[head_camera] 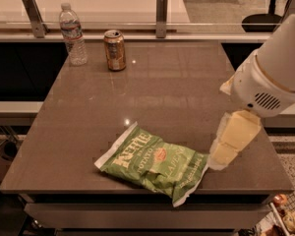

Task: Move green jalapeno chip bag near orange can

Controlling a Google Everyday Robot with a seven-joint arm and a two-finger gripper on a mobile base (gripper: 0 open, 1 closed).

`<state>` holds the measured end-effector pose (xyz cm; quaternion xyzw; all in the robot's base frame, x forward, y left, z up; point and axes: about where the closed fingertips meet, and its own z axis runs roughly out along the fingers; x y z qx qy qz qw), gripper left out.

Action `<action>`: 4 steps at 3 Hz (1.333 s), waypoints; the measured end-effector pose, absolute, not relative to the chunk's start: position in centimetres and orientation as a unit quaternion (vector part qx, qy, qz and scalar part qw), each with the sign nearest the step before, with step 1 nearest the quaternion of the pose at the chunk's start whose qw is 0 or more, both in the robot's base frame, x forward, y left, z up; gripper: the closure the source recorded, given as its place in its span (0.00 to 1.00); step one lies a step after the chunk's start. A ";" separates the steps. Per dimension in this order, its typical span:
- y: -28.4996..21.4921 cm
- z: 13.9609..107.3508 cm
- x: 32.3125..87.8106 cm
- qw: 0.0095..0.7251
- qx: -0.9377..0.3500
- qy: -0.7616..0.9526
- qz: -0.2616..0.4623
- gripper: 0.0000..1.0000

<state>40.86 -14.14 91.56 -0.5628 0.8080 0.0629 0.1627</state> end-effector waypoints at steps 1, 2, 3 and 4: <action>-10.1 89.4 38.5 0.147 -0.530 0.829 0.101 0.00; -6.6 88.4 37.2 0.152 -0.500 0.843 0.129 0.00; -3.2 87.2 37.7 0.163 -0.495 0.845 0.122 0.00; -1.1 84.7 39.3 0.183 -0.508 0.836 0.101 0.00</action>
Offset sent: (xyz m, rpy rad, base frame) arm -0.0506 0.1147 -0.0443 0.1829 0.1505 -0.1888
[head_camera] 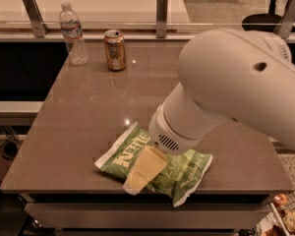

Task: Move green jalapeno chip bag near orange can

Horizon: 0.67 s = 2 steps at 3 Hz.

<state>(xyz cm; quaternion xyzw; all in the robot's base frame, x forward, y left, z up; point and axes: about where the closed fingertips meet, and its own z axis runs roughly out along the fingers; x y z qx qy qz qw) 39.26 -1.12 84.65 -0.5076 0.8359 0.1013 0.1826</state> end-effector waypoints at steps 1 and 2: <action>0.2 81.9 40.4 0.198 -0.522 0.823 0.100 0.18; 0.3 82.0 40.6 0.203 -0.522 0.823 0.099 0.41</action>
Offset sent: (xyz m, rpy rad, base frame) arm 0.0107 0.0120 -0.0249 0.0096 -0.0318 0.0298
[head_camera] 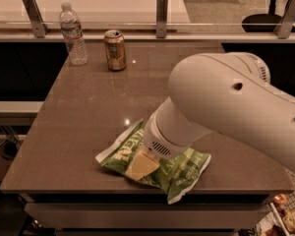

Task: Move green jalapeno chip bag near orange can

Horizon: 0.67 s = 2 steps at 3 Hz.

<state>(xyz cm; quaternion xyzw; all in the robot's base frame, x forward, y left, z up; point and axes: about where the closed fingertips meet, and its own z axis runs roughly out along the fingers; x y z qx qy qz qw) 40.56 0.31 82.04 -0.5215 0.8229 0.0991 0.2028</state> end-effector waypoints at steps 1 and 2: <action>0.4 82.1 40.5 0.203 -0.522 0.822 0.098 0.64; 0.4 82.1 40.5 0.204 -0.523 0.822 0.098 0.88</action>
Offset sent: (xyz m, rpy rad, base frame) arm -0.0003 0.0005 0.0003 -0.0006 -0.0014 0.0010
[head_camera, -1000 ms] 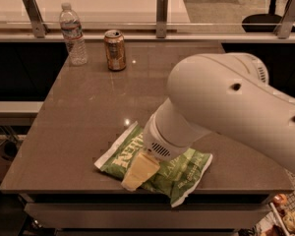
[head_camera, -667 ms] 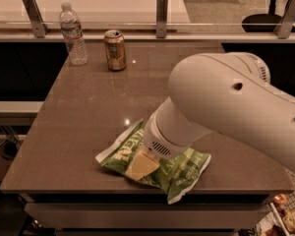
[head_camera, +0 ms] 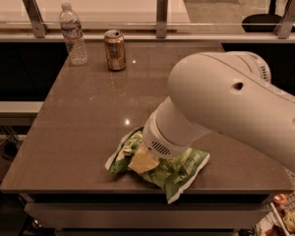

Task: Move green jalapeno chip bag near orange can

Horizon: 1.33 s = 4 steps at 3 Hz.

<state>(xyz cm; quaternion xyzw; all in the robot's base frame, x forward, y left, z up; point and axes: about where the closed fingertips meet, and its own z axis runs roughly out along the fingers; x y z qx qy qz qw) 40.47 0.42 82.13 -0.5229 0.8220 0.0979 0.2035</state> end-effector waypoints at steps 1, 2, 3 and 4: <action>0.5 82.2 40.4 0.204 -0.523 0.822 0.097 1.00; 0.2 82.6 40.7 0.200 -0.524 0.823 0.092 1.00; -1.1 84.9 42.2 0.186 -0.522 0.830 0.067 1.00; -3.9 89.8 45.8 0.176 -0.520 0.836 0.007 1.00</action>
Offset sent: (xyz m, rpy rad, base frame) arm 0.0078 -0.0069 0.0100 -0.0264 0.0042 -0.0048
